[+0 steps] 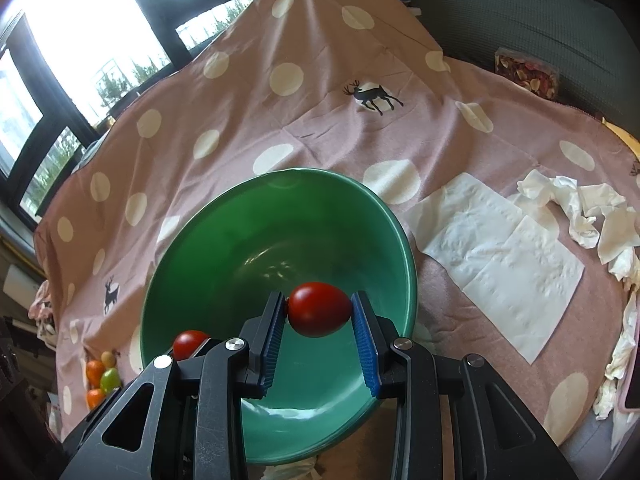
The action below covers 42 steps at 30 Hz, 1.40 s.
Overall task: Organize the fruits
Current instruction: 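Open both tools to drop the tomatoes into the green bowl, then move both tools back toward the remaining red tomatoes on the cloth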
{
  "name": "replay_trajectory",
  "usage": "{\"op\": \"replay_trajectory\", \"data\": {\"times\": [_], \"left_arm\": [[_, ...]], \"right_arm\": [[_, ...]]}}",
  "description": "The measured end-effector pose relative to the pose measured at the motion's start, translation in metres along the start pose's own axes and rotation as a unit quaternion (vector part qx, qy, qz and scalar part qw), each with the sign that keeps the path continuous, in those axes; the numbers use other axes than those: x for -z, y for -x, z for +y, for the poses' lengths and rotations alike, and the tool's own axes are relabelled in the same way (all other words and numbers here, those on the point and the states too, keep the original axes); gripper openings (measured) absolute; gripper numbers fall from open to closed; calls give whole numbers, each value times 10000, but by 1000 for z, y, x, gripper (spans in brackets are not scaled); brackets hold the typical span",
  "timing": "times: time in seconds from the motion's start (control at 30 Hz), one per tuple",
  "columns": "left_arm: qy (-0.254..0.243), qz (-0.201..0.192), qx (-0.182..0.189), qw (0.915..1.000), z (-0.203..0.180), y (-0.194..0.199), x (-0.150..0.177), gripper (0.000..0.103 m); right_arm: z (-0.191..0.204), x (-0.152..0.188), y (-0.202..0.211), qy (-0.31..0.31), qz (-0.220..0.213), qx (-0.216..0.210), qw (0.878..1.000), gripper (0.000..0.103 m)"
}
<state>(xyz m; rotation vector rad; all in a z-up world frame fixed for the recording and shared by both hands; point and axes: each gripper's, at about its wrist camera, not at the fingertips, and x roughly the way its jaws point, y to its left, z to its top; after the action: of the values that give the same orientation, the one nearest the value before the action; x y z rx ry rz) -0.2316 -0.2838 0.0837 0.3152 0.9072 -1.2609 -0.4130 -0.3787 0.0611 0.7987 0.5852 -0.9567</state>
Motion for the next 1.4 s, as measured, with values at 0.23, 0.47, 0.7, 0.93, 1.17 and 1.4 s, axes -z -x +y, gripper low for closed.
{"op": "replay_trajectory", "data": {"times": [0.23, 0.47, 0.7, 0.93, 1.17, 1.4], "left_arm": [[8, -149, -154, 9998, 3, 13, 0, 39], [-16, -483, -502, 9976, 13, 44, 2, 68], [116, -831, -974, 9917, 39, 88, 12, 81], [558, -1010, -1428, 9830, 77, 129, 31, 88], [1095, -1032, -1966, 9689, 125, 152, 63, 88], [2029, -944, -2150, 9507, 187, 161, 87, 88]], "right_arm": [[6, 0, 3, 189, 0, 50, 9998, 37], [11, 0, 18, 224, -223, -73, 9995, 54], [33, 5, 31, 530, -379, -199, 9977, 61], [58, 13, 44, 866, -466, -496, 9939, 63], [96, 27, 50, 1351, -352, -1008, 9851, 63], [138, 51, 42, 1931, 46, -1322, 9722, 63]]}}
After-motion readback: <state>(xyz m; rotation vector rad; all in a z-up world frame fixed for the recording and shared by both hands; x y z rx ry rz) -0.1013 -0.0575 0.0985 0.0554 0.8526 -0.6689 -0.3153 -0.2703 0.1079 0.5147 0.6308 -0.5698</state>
